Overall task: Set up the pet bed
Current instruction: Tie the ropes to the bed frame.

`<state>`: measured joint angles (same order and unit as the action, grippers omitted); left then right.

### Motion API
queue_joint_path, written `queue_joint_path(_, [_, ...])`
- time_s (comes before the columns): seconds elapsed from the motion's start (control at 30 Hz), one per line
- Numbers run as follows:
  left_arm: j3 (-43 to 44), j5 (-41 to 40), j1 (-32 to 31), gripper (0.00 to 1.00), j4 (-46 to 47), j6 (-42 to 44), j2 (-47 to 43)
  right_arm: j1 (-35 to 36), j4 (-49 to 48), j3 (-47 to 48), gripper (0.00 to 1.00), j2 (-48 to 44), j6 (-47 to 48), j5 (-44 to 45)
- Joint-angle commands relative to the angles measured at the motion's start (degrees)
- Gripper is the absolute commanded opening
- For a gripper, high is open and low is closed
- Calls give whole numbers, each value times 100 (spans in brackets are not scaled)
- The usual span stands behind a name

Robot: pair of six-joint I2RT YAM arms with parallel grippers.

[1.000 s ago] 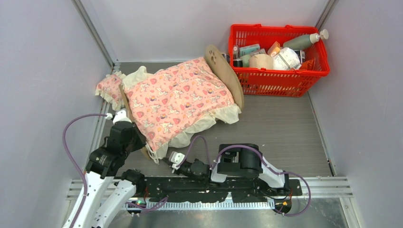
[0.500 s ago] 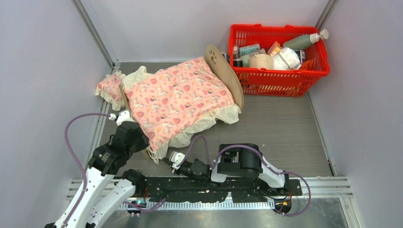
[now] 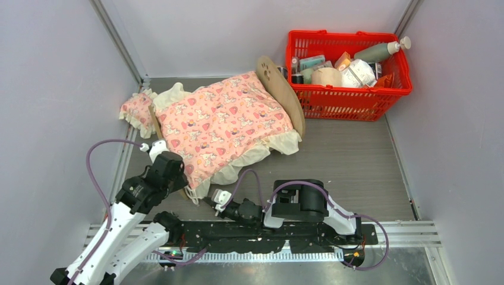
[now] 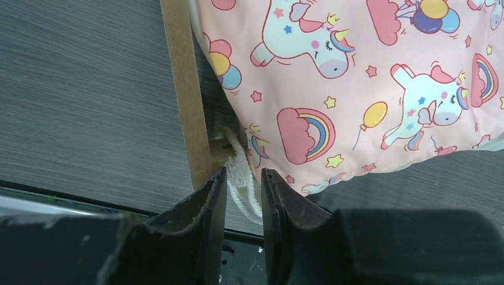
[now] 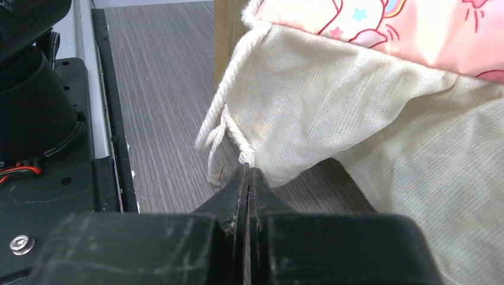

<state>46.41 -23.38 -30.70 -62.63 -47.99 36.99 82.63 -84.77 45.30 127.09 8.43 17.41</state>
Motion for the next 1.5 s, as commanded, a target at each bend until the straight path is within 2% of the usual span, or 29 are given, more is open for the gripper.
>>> queue_joint_path(0.0, [174, -303, -31, 31, -119, -84, 43, -26, -790, -24, 5, -166, -65, -7])
queue_joint_path(0.4, [9, -335, -67, 33, -110, -88, 229, -36, -793, -14, 5, -147, -90, 1])
queue_joint_path(0.57, [-88, -403, -105, 21, -30, -50, 302, -36, -795, -30, 5, -160, -95, 30])
queue_joint_path(0.77, [-247, -270, -112, 25, 209, 38, 373, -36, -794, -74, 5, -207, -104, 62])
queue_joint_path(0.83, [-316, -150, -111, 18, 315, 96, 356, -44, -795, -93, 5, -208, -104, 76])
queue_joint_path(0.9, [-339, -138, -119, 0, 371, 97, 288, -45, -790, -117, 5, -224, -104, 80])
queue_joint_path(1.23, [365, -693, -125, 0, 854, 95, -367, -38, -774, -533, 5, -381, -741, 93])
queue_joint_path(1.47, [657, -1224, -124, 0, 704, 247, -291, 9, -355, -176, 5, -239, -965, -104])
